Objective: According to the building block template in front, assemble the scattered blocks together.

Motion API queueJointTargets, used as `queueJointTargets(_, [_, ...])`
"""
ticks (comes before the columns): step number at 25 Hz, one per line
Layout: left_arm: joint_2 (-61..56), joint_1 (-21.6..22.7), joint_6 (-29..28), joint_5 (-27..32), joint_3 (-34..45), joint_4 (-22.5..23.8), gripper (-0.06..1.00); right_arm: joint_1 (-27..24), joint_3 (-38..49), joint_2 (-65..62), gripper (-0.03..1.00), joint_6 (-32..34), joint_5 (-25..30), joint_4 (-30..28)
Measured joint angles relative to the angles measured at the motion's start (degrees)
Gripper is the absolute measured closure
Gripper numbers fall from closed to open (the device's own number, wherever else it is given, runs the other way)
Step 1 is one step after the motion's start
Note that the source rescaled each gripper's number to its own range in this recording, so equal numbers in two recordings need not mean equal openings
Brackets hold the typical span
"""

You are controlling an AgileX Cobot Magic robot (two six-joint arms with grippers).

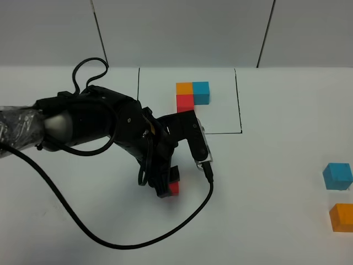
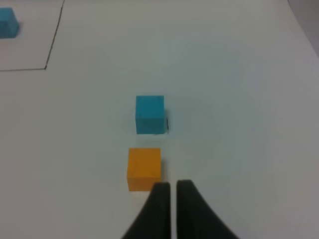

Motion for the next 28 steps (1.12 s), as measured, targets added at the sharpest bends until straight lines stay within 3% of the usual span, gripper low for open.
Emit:
queueJointTargets(5, [-4.42,0.00,-0.18,2.36,0.00,0.83,0.29,0.00,0.00,0.00,0.97,0.00,0.00,0.00])
queueJointTargets(7, [-6.17,0.00,-0.22,3.61,0.00,1.22,0.43,0.00,0.00,0.00,0.97,0.00,0.00,0.00])
queueJointTargets(11, [-9.49,0.00,-3.83,6.34,0.00,1.66,0.82,0.00,0.00,0.00,0.97,0.00,0.00,0.00])
queueJointTargets(13, [-10.61,0.00,-8.17,7.04,0.00,1.79,0.90,0.00,0.00,0.00,0.97,0.00,0.00,0.00])
queueJointTargets(16, [-11.51,0.00,-17.66,8.01,0.00,3.98,0.93,0.00,0.00,0.00,0.97,0.00,0.00,0.00])
queueJointTargets(19, [-11.70,0.00,-32.55,9.59,0.05,8.51,0.94,0.00,0.00,0.00,0.97,0.00,0.00,0.00])
queueJointTargets(22, [-11.70,0.00,-55.00,12.14,0.05,13.93,0.94,0.00,0.00,0.00,0.97,0.00,0.00,0.00])
queueJointTargets(24, [-11.70,0.00,-66.57,13.45,0.05,18.12,0.94,0.00,0.00,0.00,0.97,0.00,0.00,0.00])
queueJointTargets(26, [-11.76,0.00,-72.14,14.13,0.05,21.54,0.94,0.00,0.00,0.00,0.97,0.00,0.00,0.00])
queueJointTargets(28, [-11.95,0.00,-72.60,14.94,0.05,23.06,0.94,0.00,0.00,0.00,0.97,0.00,0.00,0.00])
